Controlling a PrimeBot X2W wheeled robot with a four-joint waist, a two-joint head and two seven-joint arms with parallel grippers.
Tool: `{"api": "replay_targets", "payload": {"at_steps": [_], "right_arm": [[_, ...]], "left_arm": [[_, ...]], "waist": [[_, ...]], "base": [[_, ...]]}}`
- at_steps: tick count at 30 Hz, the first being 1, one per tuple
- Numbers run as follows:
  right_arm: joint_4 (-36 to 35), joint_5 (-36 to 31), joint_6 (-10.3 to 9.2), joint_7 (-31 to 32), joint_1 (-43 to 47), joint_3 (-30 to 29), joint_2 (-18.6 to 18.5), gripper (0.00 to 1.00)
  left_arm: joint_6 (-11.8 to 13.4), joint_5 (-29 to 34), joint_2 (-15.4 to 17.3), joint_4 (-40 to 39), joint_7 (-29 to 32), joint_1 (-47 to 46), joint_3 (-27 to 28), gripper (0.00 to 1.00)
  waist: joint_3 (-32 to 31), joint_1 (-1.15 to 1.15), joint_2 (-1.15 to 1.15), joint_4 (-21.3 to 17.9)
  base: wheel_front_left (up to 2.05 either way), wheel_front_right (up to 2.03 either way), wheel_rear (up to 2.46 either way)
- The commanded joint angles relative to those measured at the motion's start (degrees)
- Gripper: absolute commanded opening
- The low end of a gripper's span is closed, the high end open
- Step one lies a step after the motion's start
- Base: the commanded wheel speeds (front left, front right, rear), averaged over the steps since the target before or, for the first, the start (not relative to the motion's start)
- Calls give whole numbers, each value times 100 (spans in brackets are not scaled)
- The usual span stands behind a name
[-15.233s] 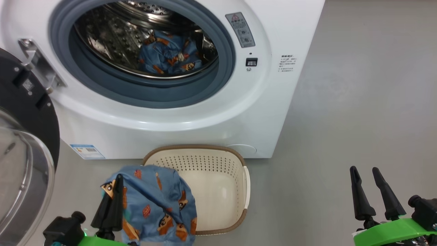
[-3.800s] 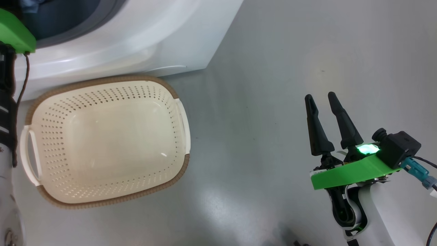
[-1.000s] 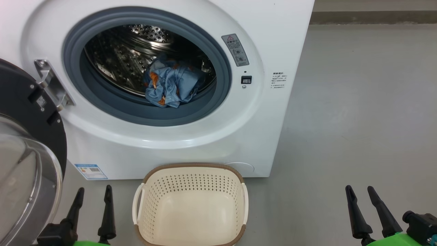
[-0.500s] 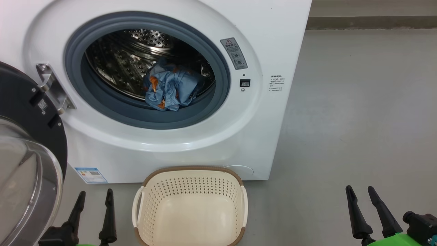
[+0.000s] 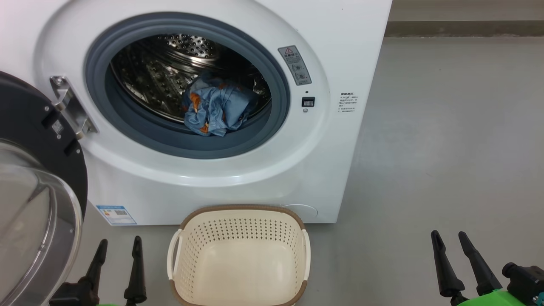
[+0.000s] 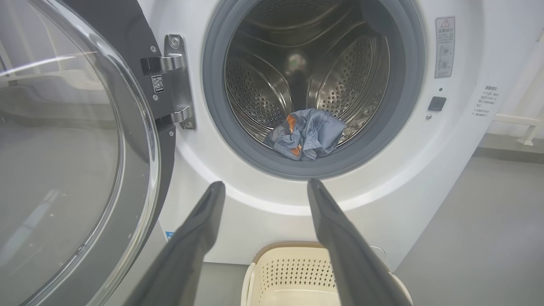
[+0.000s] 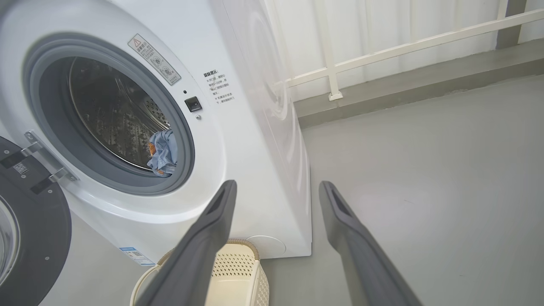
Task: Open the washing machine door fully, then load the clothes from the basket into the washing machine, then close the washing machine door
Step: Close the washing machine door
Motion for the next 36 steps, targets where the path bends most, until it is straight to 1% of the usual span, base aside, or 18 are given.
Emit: {"api": "replay_targets", "payload": {"at_steps": [1,13,18,27,31,36], "right_arm": [[-134,44,43,-46,-18,111,-139,100],[-148,57,43,-46,-7,93,-157,100],[-151,57,43,-46,-5,96,-153,100],[-159,46,43,-46,-29,119,-148,100],[-167,43,43,-46,-49,142,-153,100],[-203,43,43,-46,-59,271,-166,100]], "left_arm": [[-12,35,39,-95,-36,-115,198,100],[-12,-40,34,-187,-36,-75,109,100],[-12,-80,70,-227,-36,-57,46,100],[-12,-132,100,-214,-36,-70,-19,100],[-12,-163,101,-201,-36,-86,-38,100],[-12,-170,87,-199,-36,-52,-9,100]], "waist": [[5,0,0,9],[-8,0,0,54],[-17,0,0,83],[-4,0,0,189],[-6,0,0,328],[-57,0,0,602]], "base": [[-99,99,0],[-157,157,0],[-108,108,0],[-22,22,0],[0,0,0],[0,0,0]]}}
